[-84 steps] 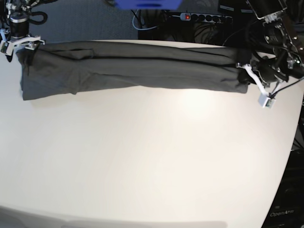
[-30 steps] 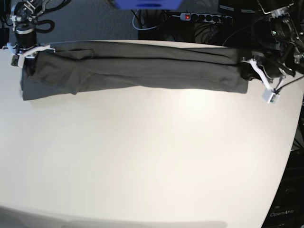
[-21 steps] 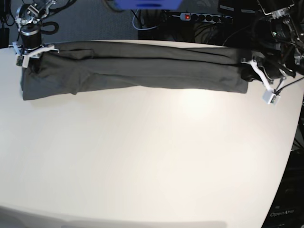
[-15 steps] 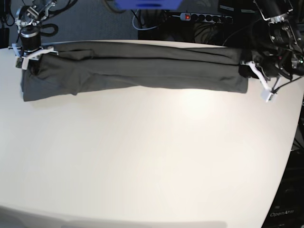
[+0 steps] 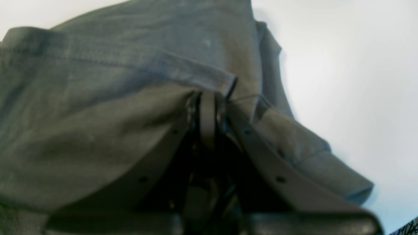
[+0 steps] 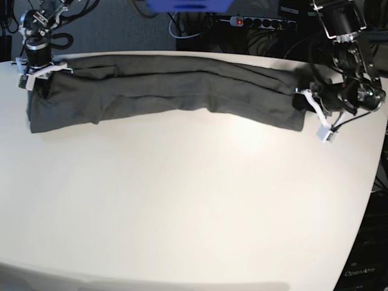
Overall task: Fold the T-shirt properly
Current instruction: 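Close the left gripper on the strip's end again, then open the left gripper and lift it off the strip's end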
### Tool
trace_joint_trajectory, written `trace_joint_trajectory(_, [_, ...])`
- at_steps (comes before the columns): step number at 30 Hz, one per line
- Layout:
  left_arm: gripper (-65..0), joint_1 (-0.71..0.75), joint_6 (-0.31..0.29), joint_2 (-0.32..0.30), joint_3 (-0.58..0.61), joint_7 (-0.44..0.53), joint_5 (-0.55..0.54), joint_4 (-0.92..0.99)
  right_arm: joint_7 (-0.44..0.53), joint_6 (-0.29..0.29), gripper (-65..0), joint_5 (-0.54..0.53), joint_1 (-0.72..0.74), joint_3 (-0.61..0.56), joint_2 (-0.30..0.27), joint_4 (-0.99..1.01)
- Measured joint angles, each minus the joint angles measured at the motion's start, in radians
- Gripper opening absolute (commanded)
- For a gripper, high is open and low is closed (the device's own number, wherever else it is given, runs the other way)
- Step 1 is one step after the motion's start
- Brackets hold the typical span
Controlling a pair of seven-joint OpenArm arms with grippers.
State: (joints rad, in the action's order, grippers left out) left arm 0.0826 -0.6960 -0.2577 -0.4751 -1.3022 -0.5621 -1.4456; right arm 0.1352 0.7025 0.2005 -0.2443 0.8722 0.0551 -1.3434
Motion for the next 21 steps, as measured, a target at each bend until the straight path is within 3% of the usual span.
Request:
trace_joint_trajectory(5, [-62.8, -0.062, -0.014, -0.004, -0.009, 0.016, 0.024, 0.097, -0.006, 0.000, -64.7, 0.003, 0.055, -0.005, -0.021, 0.043])
trace_joint_trajectory(11, [-62.8, -0.093, -0.023, -0.006, -0.009, 0.104, 0.044, 0.159, 0.035, 0.000, -64.7, 0.045, 0.148, 0.003, -0.090, 0.177])
trace_joint_trajectory(21, [-62.8, -0.156, -0.030, -0.005, -0.013, 0.106, 0.038, 0.238, 0.042, 0.000, -64.7, 0.127, 0.259, 0.004, -0.134, 0.279])
